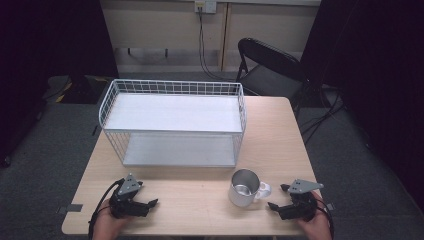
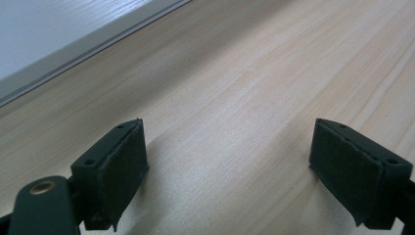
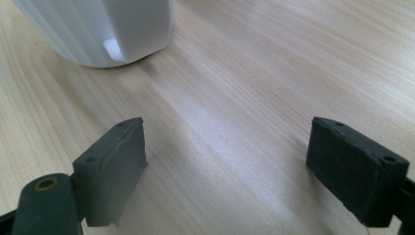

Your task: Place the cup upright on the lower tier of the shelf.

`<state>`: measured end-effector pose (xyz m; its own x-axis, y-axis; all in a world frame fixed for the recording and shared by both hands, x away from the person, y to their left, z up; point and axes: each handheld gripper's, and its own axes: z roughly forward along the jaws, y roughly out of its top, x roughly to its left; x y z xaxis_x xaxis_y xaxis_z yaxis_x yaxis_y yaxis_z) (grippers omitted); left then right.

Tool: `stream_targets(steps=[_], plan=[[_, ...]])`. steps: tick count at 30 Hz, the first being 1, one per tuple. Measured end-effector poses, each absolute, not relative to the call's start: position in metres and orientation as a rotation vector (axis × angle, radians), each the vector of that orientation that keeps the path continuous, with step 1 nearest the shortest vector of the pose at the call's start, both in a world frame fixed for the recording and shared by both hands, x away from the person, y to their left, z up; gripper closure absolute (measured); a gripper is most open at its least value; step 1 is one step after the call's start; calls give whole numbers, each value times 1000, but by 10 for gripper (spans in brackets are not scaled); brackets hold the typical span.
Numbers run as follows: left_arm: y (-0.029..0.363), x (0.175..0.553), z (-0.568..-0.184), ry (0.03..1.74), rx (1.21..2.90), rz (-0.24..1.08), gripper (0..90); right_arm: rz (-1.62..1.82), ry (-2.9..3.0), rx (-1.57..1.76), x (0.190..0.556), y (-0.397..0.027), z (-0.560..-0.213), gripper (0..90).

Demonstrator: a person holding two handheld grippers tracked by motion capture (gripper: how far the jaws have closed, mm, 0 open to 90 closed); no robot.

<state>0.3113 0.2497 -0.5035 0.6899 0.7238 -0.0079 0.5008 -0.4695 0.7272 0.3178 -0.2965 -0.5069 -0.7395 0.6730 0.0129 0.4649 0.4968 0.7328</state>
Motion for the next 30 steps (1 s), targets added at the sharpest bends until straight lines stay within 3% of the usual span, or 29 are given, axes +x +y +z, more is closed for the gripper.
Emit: stream_targets(steps=[30], plan=[[249, 311, -504, 944, 2166, 397, 130, 1159, 2544, 936, 316, -285, -493, 172]])
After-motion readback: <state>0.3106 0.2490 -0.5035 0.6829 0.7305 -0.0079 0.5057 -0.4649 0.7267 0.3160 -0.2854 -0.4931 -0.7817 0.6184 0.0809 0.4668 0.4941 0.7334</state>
